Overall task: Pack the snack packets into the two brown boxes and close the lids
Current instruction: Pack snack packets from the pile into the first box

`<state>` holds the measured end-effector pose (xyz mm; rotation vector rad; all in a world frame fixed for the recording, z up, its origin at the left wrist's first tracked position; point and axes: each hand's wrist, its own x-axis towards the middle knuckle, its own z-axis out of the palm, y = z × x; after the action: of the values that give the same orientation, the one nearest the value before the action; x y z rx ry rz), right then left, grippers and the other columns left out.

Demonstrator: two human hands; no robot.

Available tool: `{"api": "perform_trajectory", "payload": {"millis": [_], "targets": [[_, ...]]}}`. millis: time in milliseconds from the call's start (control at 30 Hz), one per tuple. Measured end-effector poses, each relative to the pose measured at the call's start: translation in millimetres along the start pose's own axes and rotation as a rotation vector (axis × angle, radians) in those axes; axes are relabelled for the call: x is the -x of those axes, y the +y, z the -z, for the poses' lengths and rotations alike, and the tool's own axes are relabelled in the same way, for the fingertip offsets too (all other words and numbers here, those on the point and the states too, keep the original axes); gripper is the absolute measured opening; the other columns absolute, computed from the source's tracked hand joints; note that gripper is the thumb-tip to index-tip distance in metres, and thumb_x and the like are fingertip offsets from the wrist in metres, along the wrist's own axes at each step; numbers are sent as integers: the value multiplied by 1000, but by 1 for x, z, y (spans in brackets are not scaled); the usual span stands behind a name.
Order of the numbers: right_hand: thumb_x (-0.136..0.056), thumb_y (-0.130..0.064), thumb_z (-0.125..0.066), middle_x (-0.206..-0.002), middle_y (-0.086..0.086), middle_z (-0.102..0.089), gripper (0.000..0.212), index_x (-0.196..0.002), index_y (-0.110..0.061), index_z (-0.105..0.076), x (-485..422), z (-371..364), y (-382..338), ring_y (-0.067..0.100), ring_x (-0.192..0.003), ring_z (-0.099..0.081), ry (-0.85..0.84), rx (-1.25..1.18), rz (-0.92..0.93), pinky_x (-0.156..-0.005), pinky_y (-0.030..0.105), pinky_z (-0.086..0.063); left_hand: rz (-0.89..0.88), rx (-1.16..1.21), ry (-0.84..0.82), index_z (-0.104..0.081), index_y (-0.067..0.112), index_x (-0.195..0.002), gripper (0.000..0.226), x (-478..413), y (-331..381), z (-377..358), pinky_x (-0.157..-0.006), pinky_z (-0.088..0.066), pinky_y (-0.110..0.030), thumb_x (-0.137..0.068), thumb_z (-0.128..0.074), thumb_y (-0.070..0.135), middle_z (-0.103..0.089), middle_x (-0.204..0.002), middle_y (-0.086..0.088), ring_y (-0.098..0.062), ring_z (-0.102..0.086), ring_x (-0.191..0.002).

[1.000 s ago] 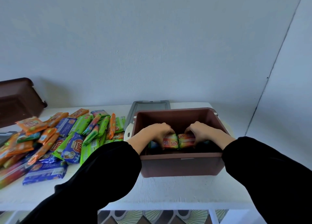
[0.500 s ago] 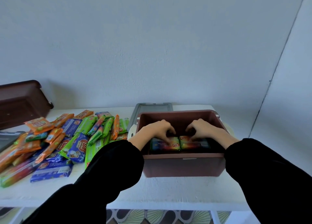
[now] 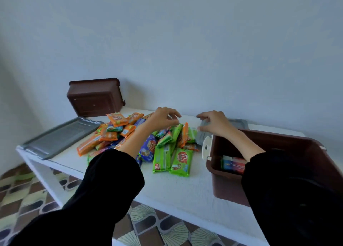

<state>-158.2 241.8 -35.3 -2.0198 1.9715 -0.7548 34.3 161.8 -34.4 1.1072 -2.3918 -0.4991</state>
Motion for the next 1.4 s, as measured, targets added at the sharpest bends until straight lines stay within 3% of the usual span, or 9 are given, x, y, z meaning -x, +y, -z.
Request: {"api": "perform_trajectory", "payload": {"millis": [267, 367, 500, 667, 767, 933, 1100, 1233, 1400], "targets": [[-78, -22, -73, -131, 8, -57, 56, -130, -14, -54, -37, -97, -82, 23, -117, -54, -187, 2, 150, -95, 31, -40, 304, -128, 73, -66, 7, -111, 29, 80, -114, 32, -81, -46, -28, -87, -61, 21, -67, -107, -11, -21, -60, -97], [-78, -25, -73, -136, 8, -53, 63, -135, -14, -48, -42, -132, -99, 22, -117, -55, -268, -14, 179, -95, 30, -40, 417, -147, 80, -60, 7, -120, 39, 108, -146, 34, -94, -44, -35, -85, -62, 25, -61, -119, -10, -25, -55, -109], [-76, -43, -71, -149, 13, -31, 85, -146, -18, -29, -46, -173, -103, 29, -137, -29, -339, 92, 179, -111, 40, -26, 657, -179, 36, -36, 18, -141, 66, 135, -182, 27, -110, -27, -43, -84, -63, 37, -34, -146, -12, -32, -32, -134], [-81, -48, -63, -157, 12, -10, 87, -149, -20, -15, -47, -198, -94, 32, -144, -10, -308, 197, 166, -116, 40, -16, 741, -176, 19, -22, 20, -146, 72, 157, -208, 12, -113, -22, -47, -88, -55, 45, -21, -151, -12, -32, -19, -138], [-85, -42, -61, -156, 11, -13, 82, -149, -18, -17, -49, -203, -90, 31, -144, -12, -269, 216, 188, -116, 39, -17, 753, -221, 11, -21, 23, -146, 69, 163, -219, 7, -113, -21, -52, -90, -51, 48, -17, -153, -6, -29, -14, -140], [-87, -30, -61, -156, 10, -16, 80, -149, -11, -14, -46, -200, -89, 25, -144, -16, -260, 218, 239, -117, 33, -15, 699, -381, 117, -44, 15, -131, 57, 158, -221, 12, -107, -30, -51, -83, -63, 41, -41, -140, -9, -28, -35, -130], [-85, -10, -61, -156, 6, -17, 84, -150, -15, -8, -29, -203, -89, 24, -145, -16, -268, 135, 280, -114, 32, -27, 807, -543, -71, -50, 16, -126, 71, 144, -211, 31, -110, -19, -62, -71, -71, 53, -52, -131, -5, -27, -43, -126], [-82, -25, -63, -146, 7, -40, 84, -149, -22, -13, -17, -196, -83, 21, -138, -31, -319, 89, 357, -103, 33, -38, 949, -693, -357, -39, 15, -137, 92, 124, -200, 39, -108, -15, -67, -66, -63, 69, -45, -141, -7, -32, -39, -132], [-90, -39, -53, -135, 8, -47, 64, -144, -12, -30, -27, -182, -85, 24, -128, -40, -154, -65, 159, -101, 33, -35, 891, -403, -322, -20, 21, -148, 95, 117, -202, 30, -111, -28, -54, -72, -71, 50, -29, -151, -12, -34, -28, -138]]}}
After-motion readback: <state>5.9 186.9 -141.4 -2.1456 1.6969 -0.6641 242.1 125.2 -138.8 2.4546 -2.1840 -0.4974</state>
